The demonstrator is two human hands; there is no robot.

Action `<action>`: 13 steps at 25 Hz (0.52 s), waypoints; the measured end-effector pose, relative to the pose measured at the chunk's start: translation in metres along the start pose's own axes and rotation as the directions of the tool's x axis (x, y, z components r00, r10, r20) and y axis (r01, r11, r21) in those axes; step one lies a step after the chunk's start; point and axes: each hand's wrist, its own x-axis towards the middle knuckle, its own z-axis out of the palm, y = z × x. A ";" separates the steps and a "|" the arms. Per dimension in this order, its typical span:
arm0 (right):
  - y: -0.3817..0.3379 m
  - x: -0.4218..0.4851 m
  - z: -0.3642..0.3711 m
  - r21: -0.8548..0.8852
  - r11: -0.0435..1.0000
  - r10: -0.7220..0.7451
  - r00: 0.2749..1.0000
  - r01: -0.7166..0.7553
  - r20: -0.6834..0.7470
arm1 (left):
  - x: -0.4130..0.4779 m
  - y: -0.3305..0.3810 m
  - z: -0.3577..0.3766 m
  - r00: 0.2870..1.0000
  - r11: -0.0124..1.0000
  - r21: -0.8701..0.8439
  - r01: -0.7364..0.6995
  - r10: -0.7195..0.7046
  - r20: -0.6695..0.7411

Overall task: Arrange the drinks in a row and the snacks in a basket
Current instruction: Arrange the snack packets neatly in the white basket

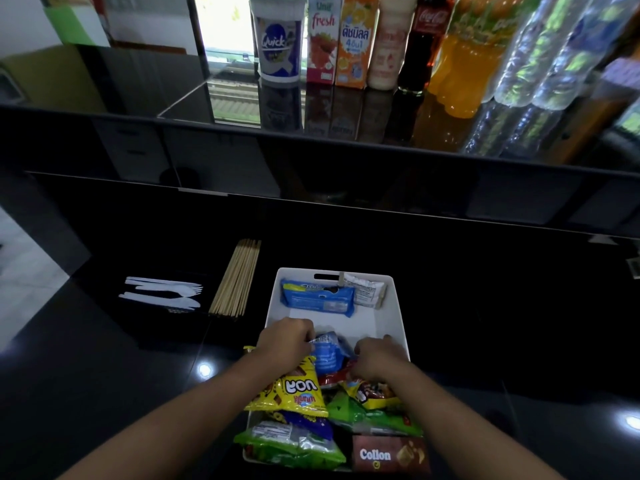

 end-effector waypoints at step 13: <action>0.002 -0.019 0.008 -0.129 0.991 0.035 0.997 -0.044 -0.073 | 0.016 -0.008 0.006 0.905 0.998 0.024 -0.051 0.036 0.423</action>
